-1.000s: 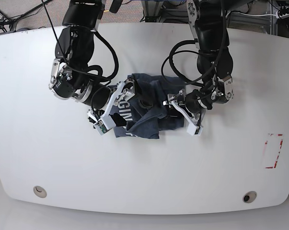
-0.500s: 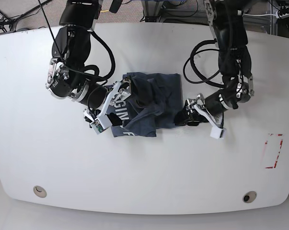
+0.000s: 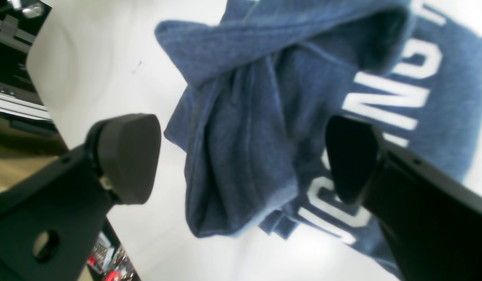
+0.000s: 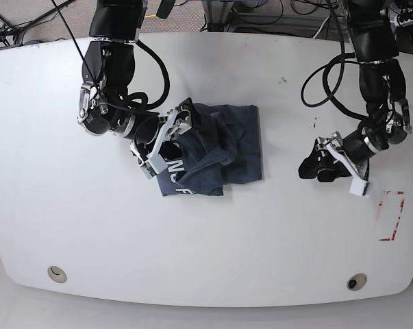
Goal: Fold the T-shirt properly
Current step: 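Release the left gripper and move it away from the bundle, then press and tuck the bundle edges with the right gripper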
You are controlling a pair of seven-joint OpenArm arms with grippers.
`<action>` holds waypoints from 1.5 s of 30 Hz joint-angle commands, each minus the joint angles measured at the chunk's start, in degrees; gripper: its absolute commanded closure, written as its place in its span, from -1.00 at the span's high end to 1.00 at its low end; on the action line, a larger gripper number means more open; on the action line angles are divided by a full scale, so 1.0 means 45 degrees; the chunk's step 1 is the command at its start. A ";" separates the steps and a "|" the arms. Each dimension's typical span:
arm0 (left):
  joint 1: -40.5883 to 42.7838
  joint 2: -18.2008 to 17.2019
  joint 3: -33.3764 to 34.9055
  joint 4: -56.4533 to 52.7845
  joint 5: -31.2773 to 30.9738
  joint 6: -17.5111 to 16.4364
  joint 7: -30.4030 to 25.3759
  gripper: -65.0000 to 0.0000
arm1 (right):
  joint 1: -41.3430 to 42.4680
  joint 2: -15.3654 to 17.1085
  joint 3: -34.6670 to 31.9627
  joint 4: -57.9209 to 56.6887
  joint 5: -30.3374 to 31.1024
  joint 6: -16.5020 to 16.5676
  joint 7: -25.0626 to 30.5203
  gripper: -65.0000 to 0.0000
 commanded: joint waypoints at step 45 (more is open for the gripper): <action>0.1745 -0.0751 -0.2082 0.0954 -0.0401 -0.0075 -0.0240 0.15 | 0.0497 0.2059 -0.3624 0.1281 -0.0031 -0.0395 0.0358 0.98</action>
